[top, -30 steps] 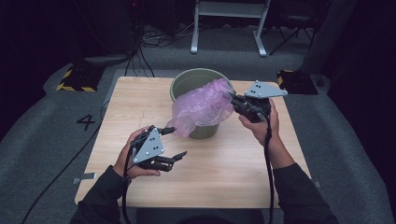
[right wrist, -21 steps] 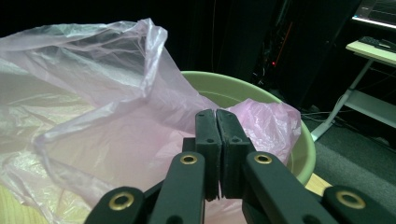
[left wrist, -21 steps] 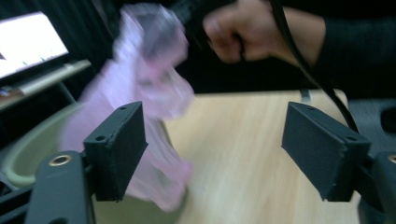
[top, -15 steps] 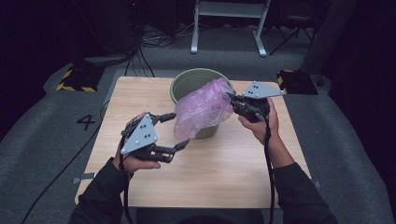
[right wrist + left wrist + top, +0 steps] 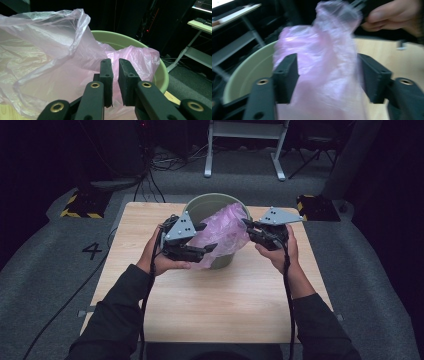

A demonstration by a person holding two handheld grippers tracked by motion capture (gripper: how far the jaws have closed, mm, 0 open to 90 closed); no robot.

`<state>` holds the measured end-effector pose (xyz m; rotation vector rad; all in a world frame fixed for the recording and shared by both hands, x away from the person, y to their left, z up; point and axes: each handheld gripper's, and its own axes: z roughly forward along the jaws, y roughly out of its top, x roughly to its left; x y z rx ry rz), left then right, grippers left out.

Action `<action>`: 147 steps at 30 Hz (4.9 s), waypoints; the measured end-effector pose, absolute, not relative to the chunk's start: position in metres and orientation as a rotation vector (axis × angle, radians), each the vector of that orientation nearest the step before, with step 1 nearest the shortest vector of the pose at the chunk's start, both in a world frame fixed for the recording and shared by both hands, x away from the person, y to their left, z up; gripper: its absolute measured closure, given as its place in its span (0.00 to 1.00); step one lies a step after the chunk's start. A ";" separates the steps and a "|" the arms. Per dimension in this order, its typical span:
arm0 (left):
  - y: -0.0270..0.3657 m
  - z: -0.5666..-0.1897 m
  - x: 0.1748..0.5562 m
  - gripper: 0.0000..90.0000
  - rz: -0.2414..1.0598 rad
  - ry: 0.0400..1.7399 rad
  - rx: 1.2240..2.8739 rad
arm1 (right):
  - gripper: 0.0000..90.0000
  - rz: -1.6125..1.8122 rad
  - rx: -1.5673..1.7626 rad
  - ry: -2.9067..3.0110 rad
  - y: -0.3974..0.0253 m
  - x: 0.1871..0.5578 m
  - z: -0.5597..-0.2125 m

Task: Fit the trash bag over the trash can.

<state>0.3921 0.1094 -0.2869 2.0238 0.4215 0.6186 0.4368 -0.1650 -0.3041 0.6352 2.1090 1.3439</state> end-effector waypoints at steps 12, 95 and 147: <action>0.109 -0.293 0.408 0.94 0.622 0.458 2.055 | 0.39 1.500 0.543 2.053 -0.191 0.409 -0.304; 0.187 -0.347 0.498 0.94 0.619 0.908 1.855 | 1.00 1.109 0.548 2.223 -0.218 0.445 -0.393; 0.187 -0.353 0.500 0.93 0.642 0.872 1.835 | 0.59 1.170 0.381 2.086 -0.192 0.432 -0.338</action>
